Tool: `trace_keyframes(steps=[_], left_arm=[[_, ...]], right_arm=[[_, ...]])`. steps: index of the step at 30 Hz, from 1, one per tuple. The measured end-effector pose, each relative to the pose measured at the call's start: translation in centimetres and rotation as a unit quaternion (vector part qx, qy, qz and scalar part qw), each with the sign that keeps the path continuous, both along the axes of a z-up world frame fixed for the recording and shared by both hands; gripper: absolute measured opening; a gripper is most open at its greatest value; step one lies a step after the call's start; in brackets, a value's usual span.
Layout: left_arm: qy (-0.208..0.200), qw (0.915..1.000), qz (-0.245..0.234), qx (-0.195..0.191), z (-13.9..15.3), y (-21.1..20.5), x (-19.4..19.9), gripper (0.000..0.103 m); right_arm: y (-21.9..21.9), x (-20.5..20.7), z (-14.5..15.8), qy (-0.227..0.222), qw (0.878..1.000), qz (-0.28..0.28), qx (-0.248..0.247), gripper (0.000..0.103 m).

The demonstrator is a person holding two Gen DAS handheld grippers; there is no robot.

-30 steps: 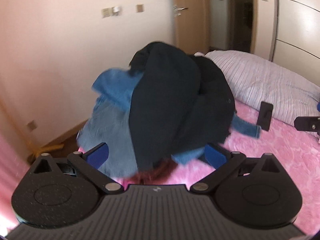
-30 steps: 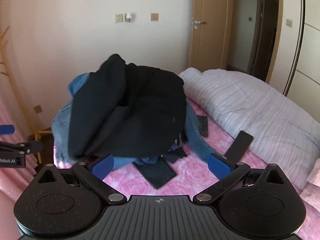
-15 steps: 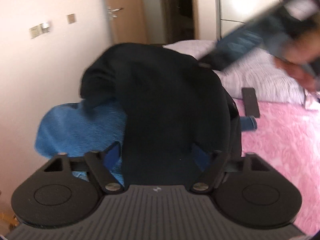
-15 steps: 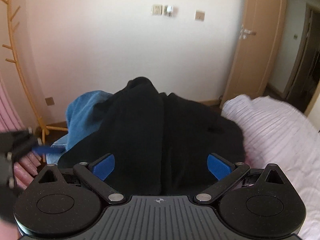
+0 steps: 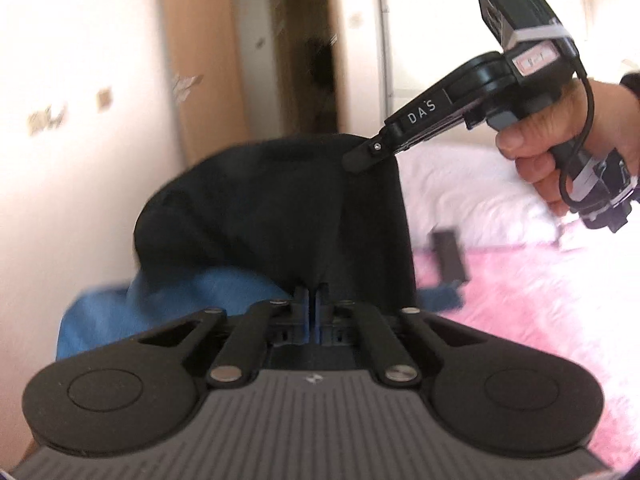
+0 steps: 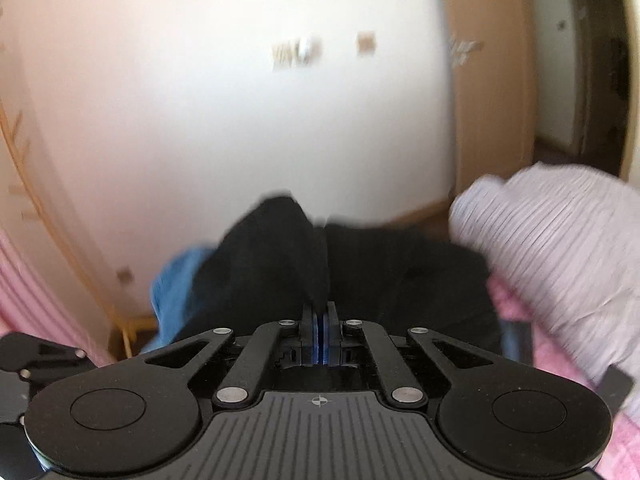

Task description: Fold clothes

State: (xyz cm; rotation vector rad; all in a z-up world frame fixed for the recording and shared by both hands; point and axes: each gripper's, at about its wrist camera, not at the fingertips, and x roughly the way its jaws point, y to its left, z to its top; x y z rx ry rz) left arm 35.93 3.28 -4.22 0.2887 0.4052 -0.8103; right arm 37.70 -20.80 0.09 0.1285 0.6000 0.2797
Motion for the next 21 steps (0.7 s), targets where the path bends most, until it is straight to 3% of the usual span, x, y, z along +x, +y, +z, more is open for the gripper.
trace_keyframes(steps=[5, 9, 14, 21], left_arm=[[-0.031, 0.994, -0.103, -0.019, 3.6, -5.2, -7.0, 0.0], [-0.022, 0.9817, -0.189, -0.011, 3.7, -10.9, -14.2, 0.0], [0.01, 0.9588, -0.284, 0.013, 1.7, -17.9, -25.4, 0.0], [0.083, 0.9237, -0.37, 0.058, -3.2, -25.1, -39.3, 0.0]], right_arm=[[-6.0, -9.2, 4.6, -0.05, 0.997, -0.057, 0.006, 0.0], [-12.2, -19.2, 5.6, -0.052, 0.992, -0.111, -0.004, 0.0], [-19.9, -32.9, 3.1, -0.013, 0.984, -0.179, 0.011, 0.0], [-25.5, -50.1, -0.8, 0.052, 0.965, -0.257, 0.011, 0.0]])
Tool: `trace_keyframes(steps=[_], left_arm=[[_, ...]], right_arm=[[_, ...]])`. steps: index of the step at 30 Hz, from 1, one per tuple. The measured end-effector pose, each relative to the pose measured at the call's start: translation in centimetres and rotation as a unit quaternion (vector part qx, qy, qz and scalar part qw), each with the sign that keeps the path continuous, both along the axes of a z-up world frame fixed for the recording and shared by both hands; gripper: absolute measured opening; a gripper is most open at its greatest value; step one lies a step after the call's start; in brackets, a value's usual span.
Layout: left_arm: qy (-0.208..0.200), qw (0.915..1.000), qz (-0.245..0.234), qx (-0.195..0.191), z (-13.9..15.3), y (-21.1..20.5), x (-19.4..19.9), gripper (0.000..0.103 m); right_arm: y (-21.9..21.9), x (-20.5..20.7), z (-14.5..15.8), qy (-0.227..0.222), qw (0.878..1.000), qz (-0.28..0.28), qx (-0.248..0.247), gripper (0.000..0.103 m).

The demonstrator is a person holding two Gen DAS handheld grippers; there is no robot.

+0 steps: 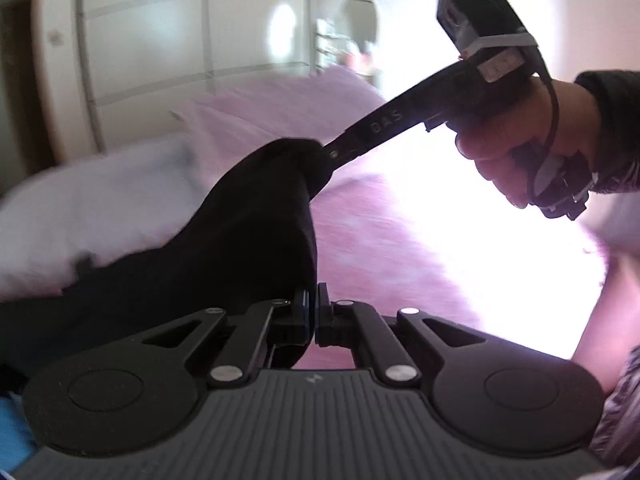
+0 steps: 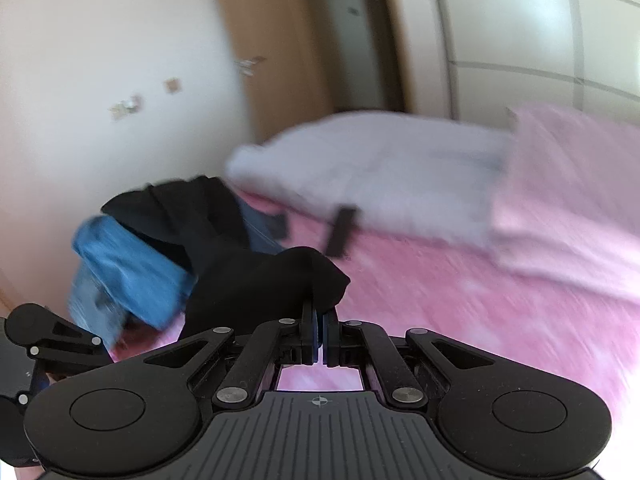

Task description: Fold clothes

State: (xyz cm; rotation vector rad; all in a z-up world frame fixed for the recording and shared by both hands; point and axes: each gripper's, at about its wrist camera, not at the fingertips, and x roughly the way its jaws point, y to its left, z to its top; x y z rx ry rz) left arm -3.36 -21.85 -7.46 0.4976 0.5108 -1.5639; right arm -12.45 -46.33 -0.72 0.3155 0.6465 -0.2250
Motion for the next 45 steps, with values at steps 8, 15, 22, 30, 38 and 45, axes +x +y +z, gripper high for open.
trace_keyframes(steps=[8, 15, 22, 30, 38, 45], left_arm=[[0.069, 0.9861, -0.147, 0.033, -4.0, -6.3, -9.3, 0.001], [0.086, 0.984, -0.122, 0.097, -8.4, -2.7, -7.0, 0.017], [0.057, 0.9799, 0.069, 0.179, -14.3, 3.0, 10.5, 0.044], [0.073, 0.9481, 0.206, 0.232, -22.6, 4.9, 26.5, 0.064], [0.168, 0.9242, 0.282, 0.195, -29.1, 2.8, 36.1, 0.064], [0.172, 0.9277, 0.273, 0.188, -29.1, 0.7, 38.8, 0.009]], right_arm=[[-3.6, -17.7, -2.6, 0.121, 0.984, -0.131, 0.006, 0.0], [-3.5, -21.7, -8.8, 0.247, 0.948, -0.189, 0.064, 0.0], [-0.3, -12.7, -12.0, 0.3, 0.949, -0.09, -0.026, 0.076], [3.5, 4.2, -19.5, 0.273, 0.957, 0.075, -0.068, 0.076], [2.8, 16.6, -27.9, 0.299, 0.935, 0.147, -0.118, 0.076], [0.9, 18.6, -30.9, 0.328, 0.932, 0.128, -0.091, 0.008]])
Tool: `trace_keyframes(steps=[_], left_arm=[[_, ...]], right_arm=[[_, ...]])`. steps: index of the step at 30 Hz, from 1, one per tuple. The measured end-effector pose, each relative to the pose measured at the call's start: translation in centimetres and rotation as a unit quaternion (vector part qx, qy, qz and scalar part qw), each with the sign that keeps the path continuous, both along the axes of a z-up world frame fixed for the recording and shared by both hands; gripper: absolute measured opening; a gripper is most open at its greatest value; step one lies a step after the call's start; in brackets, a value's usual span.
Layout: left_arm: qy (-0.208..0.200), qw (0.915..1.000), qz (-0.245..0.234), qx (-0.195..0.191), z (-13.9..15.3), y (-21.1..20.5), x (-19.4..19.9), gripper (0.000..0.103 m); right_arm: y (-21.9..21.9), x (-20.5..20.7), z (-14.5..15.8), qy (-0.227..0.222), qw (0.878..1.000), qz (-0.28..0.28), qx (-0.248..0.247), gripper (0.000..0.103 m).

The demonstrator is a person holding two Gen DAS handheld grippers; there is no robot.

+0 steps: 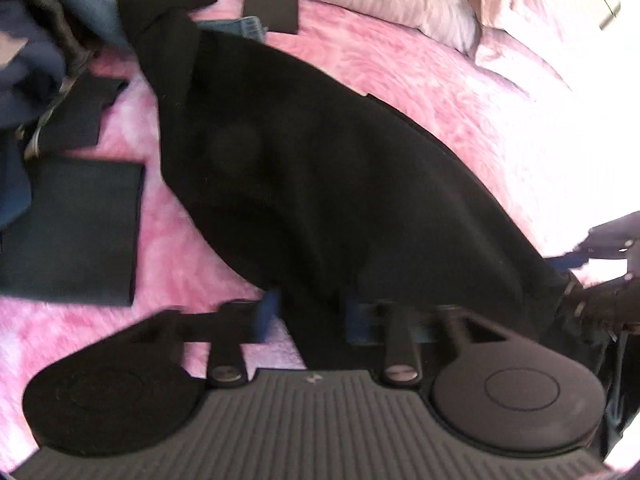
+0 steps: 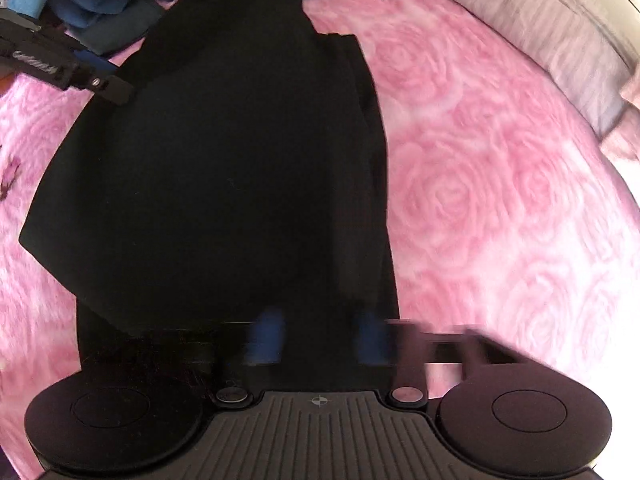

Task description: Fold clothes

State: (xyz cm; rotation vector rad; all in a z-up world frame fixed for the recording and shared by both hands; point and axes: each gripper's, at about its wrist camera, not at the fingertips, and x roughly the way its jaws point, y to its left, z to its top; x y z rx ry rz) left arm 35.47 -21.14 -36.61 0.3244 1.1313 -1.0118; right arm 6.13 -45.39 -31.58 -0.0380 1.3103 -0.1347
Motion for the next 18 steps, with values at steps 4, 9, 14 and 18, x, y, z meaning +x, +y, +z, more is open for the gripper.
trace_keyframes(steps=[4, 9, 14, 18], left_arm=[[-0.024, 0.9981, -0.029, -0.049, 4.4, 0.0, -1.4, 0.0], [-0.074, 0.9848, -0.091, -0.127, 13.0, -2.6, -6.5, 0.0], [-0.112, 0.9655, -0.149, -0.181, 19.8, -8.8, -14.8, 0.0], [-0.104, 0.9478, -0.202, -0.224, 22.9, -15.0, -23.8, 0.0]], right_arm=[[0.2, -3.2, 3.3, -0.035, 0.999, -0.027, 0.02, 0.002], [0.1, -9.2, 7.5, -0.068, 0.994, -0.078, 0.042, 0.001], [-1.0, -17.2, 11.9, -0.114, 0.982, -0.135, 0.063, 0.001], [-3.9, -25.7, 15.3, -0.139, 0.969, -0.2, 0.034, 0.0]])
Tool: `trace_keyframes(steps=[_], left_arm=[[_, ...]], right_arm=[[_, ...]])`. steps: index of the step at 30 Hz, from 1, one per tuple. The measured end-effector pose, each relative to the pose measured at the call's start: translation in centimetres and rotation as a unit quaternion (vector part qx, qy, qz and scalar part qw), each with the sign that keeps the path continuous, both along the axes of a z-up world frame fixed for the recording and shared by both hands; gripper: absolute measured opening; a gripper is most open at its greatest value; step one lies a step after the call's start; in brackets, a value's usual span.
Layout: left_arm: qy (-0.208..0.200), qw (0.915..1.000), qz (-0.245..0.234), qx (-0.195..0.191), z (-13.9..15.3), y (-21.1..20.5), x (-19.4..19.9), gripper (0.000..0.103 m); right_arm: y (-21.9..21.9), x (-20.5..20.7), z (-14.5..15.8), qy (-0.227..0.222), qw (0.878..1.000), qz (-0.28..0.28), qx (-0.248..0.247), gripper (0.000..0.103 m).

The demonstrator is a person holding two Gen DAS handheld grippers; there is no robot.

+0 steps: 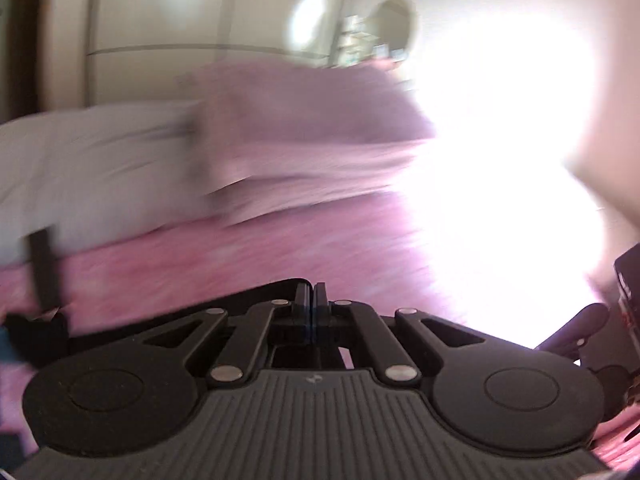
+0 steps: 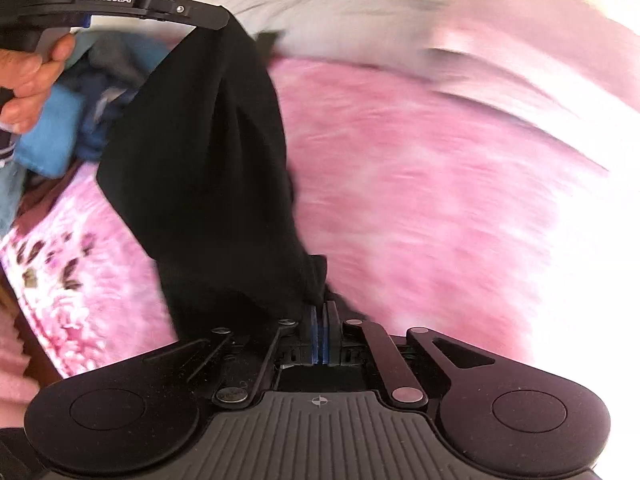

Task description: Fold clothes

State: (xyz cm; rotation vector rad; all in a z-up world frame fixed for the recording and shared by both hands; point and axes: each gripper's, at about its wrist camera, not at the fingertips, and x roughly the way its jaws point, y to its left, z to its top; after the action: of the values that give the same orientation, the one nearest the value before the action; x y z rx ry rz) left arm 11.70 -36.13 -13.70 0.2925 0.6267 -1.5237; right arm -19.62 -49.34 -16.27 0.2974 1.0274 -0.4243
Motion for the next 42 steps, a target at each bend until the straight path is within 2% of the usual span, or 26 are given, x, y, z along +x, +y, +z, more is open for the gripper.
trace_keyframes(steps=[4, 7, 9, 12, 14, 15, 16, 17, 18, 20, 22, 24, 26, 28, 30, 33, 36, 40, 42], left_arm=[[0.008, 0.9952, -0.097, -0.014, 0.4, -6.1, -12.5, 0.0], [0.02, 0.986, -0.164, 0.023, -2.2, -8.6, -20.8, 0.0], [0.028, 0.9781, -0.2, 0.051, -4.2, -9.4, -25.2, 0.0], [0.037, 0.9721, -0.215, 0.087, -6.7, -7.7, -27.1, 0.008], [0.027, 0.9758, -0.186, 0.112, -7.8, -5.9, -25.5, 0.03], [0.025, 0.9792, -0.159, 0.123, -8.3, -4.8, -23.6, 0.033], [0.023, 0.9823, -0.129, 0.134, -8.7, -3.7, -21.5, 0.035], [0.021, 0.9844, -0.099, 0.144, -9.1, -2.6, -19.3, 0.04], [0.015, 0.9859, -0.064, 0.154, -9.5, -1.4, -17.0, 0.043], [0.0, 0.985, 0.011, 0.172, -10.2, 0.6, -10.9, 0.055], [-0.004, 0.978, 0.086, 0.19, -11.1, 2.7, -4.8, 0.063], [-0.004, 0.9655, 0.154, 0.21, -12.6, 4.9, 0.8, 0.065], [0.002, 0.9493, 0.213, 0.231, -14.9, 6.7, 6.2, 0.066], [0.021, 0.9356, 0.255, 0.244, -17.6, 8.2, 10.6, 0.066], [0.046, 0.9229, 0.288, 0.252, -20.4, 9.2, 14.7, 0.066], [0.088, 0.917, 0.299, 0.249, -24.1, 10.1, 18.9, 0.066], [0.114, 0.919, 0.286, 0.246, -26.3, 10.3, 20.2, 0.066], [0.136, 0.9224, 0.275, 0.235, -27.8, 10.1, 20.3, 0.066], [0.15, 0.9236, 0.273, 0.224, -27.9, 10.0, 20.4, 0.056]], right_arm=[[-5.0, -13.2, 2.6, 0.014, 0.99, -0.136, -0.017, 0.0], [-7.0, -21.9, 2.4, 0.041, 0.978, -0.202, -0.014, 0.0], [-7.6, -25.4, 2.1, 0.053, 0.974, -0.221, -0.011, 0.0], [-8.3, -27.6, 0.9, 0.07, 0.973, -0.219, -0.011, 0.0], [-8.6, -26.4, 0.0, 0.079, 0.978, -0.194, -0.008, 0.0], [-8.7, -25.4, -0.4, 0.078, 0.981, -0.178, -0.01, 0.007], [-8.7, -24.1, -0.8, 0.076, 0.984, -0.16, -0.011, 0.033], [-8.5, -22.3, -1.2, 0.071, 0.987, -0.141, -0.013, 0.053], [-8.4, -20.3, -1.5, 0.064, 0.991, -0.12, -0.014, 0.08], [-8.2, -15.6, -1.8, 0.04, 0.996, -0.073, -0.012, 0.08], [-8.5, -11.0, -2.5, 0.022, 0.999, -0.03, -0.003, 0.08], [-9.3, -6.6, -3.6, 0.009, 1.0, 0.005, -0.003, 0.08], [-10.7, -1.9, -5.2, -0.002, 0.999, 0.034, 0.001, 0.08], [-12.7, 2.8, -7.2, -0.01, 0.998, 0.059, 0.01, 0.08], [-16.3, 7.5, -10.5, -0.012, 0.997, 0.074, 0.029, 0.08], [-21.3, 13.3, -15.0, -0.003, 0.996, 0.069, 0.058, 0.08], [-25.1, 17.9, -19.0, 0.019, 0.997, 0.056, 0.055, 0.08], [-28.2, 20.3, -21.9, 0.032, 0.996, 0.057, 0.059, 0.08], [-28.6, 20.6, -22.3, 0.03, 0.995, 0.066, 0.071, 0.08]])
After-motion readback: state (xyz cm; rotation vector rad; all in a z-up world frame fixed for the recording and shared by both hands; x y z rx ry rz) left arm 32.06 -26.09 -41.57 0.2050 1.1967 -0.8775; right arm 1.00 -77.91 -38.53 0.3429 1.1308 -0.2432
